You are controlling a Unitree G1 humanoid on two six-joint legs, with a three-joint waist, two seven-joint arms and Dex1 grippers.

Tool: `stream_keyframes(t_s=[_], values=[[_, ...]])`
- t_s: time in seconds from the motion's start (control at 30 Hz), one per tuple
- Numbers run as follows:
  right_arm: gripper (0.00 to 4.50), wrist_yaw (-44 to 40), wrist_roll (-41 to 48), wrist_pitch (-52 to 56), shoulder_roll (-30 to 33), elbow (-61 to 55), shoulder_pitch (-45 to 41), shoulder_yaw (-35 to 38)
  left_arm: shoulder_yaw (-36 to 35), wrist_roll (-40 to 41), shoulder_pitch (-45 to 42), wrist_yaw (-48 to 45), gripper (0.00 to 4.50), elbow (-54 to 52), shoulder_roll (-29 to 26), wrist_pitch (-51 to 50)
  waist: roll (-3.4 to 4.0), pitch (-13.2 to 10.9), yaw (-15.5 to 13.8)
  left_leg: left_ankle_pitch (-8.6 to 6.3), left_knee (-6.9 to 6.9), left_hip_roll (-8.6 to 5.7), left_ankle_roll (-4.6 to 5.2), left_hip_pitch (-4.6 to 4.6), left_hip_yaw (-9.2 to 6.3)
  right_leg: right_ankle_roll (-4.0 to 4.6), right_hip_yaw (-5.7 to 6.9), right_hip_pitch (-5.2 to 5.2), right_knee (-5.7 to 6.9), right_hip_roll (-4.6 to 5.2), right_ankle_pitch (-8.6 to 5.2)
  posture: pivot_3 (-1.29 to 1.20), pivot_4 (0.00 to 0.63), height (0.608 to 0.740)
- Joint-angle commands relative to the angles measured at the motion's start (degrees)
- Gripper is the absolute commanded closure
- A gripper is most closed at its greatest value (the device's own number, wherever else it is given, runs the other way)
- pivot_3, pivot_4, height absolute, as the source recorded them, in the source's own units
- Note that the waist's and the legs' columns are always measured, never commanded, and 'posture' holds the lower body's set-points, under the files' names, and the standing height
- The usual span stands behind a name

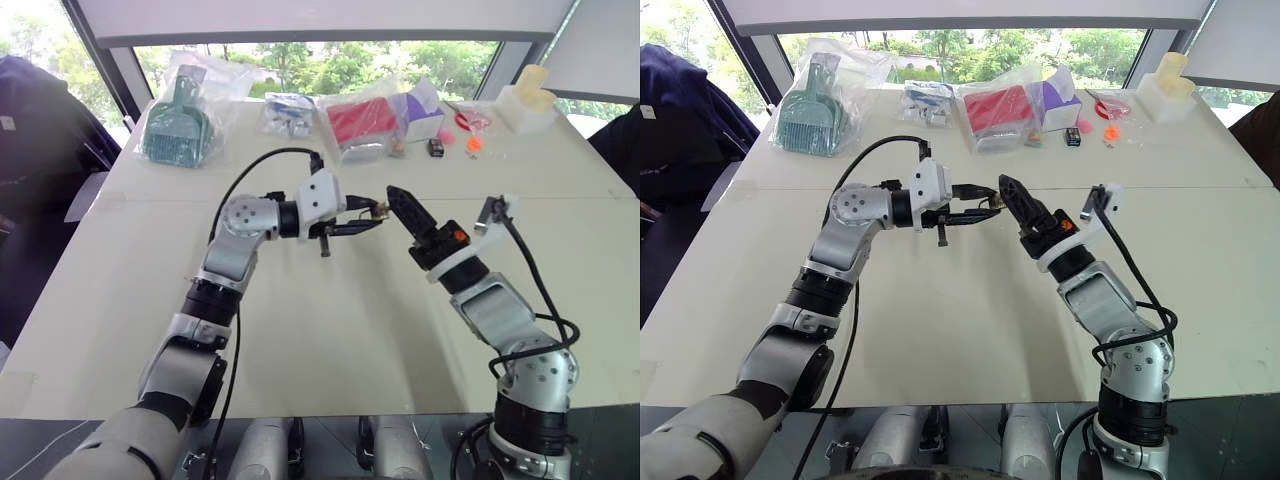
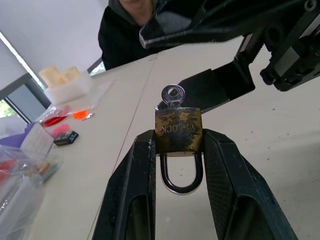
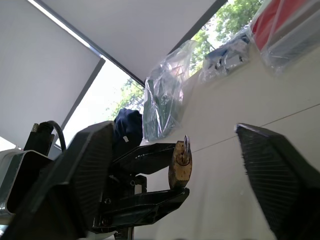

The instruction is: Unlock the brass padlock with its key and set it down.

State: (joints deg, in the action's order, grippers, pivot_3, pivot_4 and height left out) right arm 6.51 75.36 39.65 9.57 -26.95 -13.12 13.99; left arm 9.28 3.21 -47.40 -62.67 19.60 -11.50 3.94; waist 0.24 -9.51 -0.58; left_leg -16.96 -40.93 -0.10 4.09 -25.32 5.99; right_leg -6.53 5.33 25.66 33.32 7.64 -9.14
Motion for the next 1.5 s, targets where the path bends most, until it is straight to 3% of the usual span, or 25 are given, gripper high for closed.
stream_keyframes(t_s=[0.03,0.13,0.17,0.33,0.6,0.8,1.2,1.3,1.4,1.5], values=[[2.48,0.1,1.4,-1.1,-0.1,-2.1,0.2,-0.6,0.1,1.7,-1.5,0.7,3.74,-2.0,-0.3,0.6,0.0,0.0,0.0,0.0,0.0,0.0,0.0,0.0,0.0,0.0,0.0,0.0,0.0,0.0,0.0,0.0,0.15,0.735],[4.13,0.2,1.6,-1.6,-0.3,-2.2,0.2,-0.9,0.4,2.2,-1.2,0.9,3.74,-2.7,-0.6,0.3,0.0,0.0,0.0,0.0,0.0,0.0,0.0,0.0,0.0,0.0,0.0,0.0,0.0,0.0,0.0,0.0,0.15,0.735],[4.41,0.2,1.7,-1.7,-0.3,-2.2,0.2,-1.1,0.5,2.3,-1.2,0.9,3.74,-2.9,-0.7,0.3,0.0,0.0,0.0,0.0,0.0,0.0,0.0,0.0,0.0,0.0,0.0,0.0,0.0,0.0,0.0,0.0,0.15,0.735],[4.41,0.3,1.2,-2.3,-0.2,-1.8,0.5,-1.8,0.8,1.9,-0.8,2.6,3.74,-3.7,-0.9,2.4,0.0,0.0,0.0,0.0,0.0,0.0,0.0,0.0,0.0,0.0,0.0,0.0,-0.01,0.0,0.0,0.0,0.15,0.735],[4.41,4.4,0.5,-4.9,-2.2,0.9,-0.5,-1.5,4.7,-7.7,0.2,10.4,3.74,-2.9,-3.0,23.2,0.01,0.0,0.0,0.01,0.0,0.0,-0.01,0.0,0.0,0.0,0.0,0.0,-0.01,0.0,0.0,0.0,0.15,0.735],[4.41,7.1,0.3,-6.2,-3.8,2.7,-1.3,-0.9,4.4,-10.8,-0.2,17.3,3.74,-0.7,-3.0,29.8,0.02,0.0,-0.1,0.01,0.0,0.0,-0.02,0.0,0.0,0.01,0.0,0.0,-0.02,0.01,0.0,0.0,0.15,0.735],[4.41,15.1,4.4,-9.0,-8.4,4.0,-2.0,-0.7,4.4,-31.6,-3.5,43.3,3.74,5.5,-5.0,46.9,0.03,0.0,-0.1,0.01,0.02,0.0,-0.02,0.01,0.02,-0.03,0.0,0.0,0.0,0.01,0.02,0.0,0.15,0.735],[4.41,11.7,1.3,-8.2,-5.9,2.3,-1.6,-1.9,5.8,-27.4,-4.2,39.7,3.74,8.9,-5.0,46.7,0.03,0.0,-0.1,0.01,0.04,0.0,-0.02,0.0,0.03,-0.03,0.01,0.0,0.0,0.01,0.02,0.0,0.15,0.735],[4.41,3.1,-1.2,-7.3,-1.0,-1.7,-0.7,-3.3,7.5,-15.5,-4.0,26.3,3.74,10.6,-4.2,40.0,0.04,0.0,-0.1,0.01,0.02,0.0,-0.02,-0.01,0.07,-0.02,0.01,0.01,-0.01,0.03,0.01,0.0,0.15,0.735],[3.6,-4.5,2.1,-6.4,3.7,-3.8,0.2,-1.8,7.5,-7.6,-5.0,16.2,3.74,10.8,-4.0,33.5,0.05,0.0,0.1,0.01,0.02,0.02,-0.02,-0.01,0.09,-0.01,0.0,0.01,-0.07,0.03,0.0,0.0,0.15,0.735]])
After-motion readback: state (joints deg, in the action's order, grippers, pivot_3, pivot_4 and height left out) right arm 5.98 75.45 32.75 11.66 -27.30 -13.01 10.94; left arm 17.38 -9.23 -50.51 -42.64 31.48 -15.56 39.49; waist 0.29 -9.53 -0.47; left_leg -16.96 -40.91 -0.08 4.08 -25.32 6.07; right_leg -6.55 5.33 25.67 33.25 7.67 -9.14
